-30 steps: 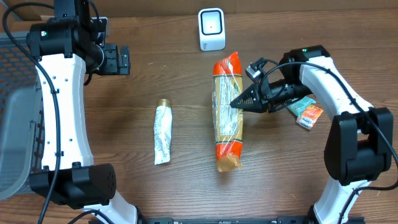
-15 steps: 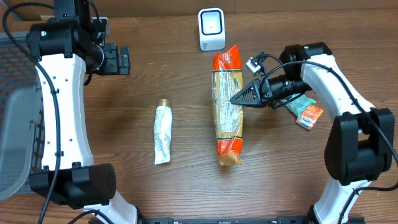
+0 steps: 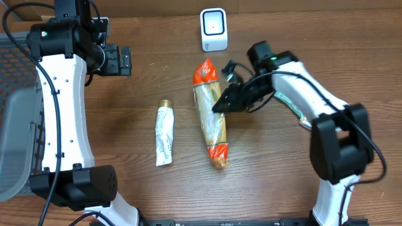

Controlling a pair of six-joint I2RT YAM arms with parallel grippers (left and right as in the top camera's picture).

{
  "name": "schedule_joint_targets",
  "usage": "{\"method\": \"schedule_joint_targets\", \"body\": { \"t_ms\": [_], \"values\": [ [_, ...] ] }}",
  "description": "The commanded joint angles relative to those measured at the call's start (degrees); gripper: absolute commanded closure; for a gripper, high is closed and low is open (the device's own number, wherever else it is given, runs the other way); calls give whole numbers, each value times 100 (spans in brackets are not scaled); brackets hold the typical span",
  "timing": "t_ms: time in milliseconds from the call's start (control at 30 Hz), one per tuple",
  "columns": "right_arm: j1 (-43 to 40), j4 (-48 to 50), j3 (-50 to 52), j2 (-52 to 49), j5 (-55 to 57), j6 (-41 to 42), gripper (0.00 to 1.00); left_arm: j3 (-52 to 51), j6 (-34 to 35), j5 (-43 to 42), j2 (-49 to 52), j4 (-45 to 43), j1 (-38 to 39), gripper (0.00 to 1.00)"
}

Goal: Scan the item barcode

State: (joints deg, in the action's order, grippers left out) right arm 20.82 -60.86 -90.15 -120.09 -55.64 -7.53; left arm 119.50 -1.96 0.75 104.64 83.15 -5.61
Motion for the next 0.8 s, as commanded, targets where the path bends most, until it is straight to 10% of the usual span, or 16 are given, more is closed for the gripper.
{"method": "schedule_joint_targets", "body": {
  "t_ms": [0,133,333,767],
  "values": [
    [-76,63,15,-264,-107,162,96,11,-105,31,68,0,39,0],
    [-221,118,15,-435,592,179,92,11,-105,31,68,0,39,1],
    [-640,146,15,-446,1231,286,46,11,-105,31,68,0,39,0],
    [-831,-647,173,-446,1725,260,33,11,-105,31,68,0,39,0]
  ]
}}
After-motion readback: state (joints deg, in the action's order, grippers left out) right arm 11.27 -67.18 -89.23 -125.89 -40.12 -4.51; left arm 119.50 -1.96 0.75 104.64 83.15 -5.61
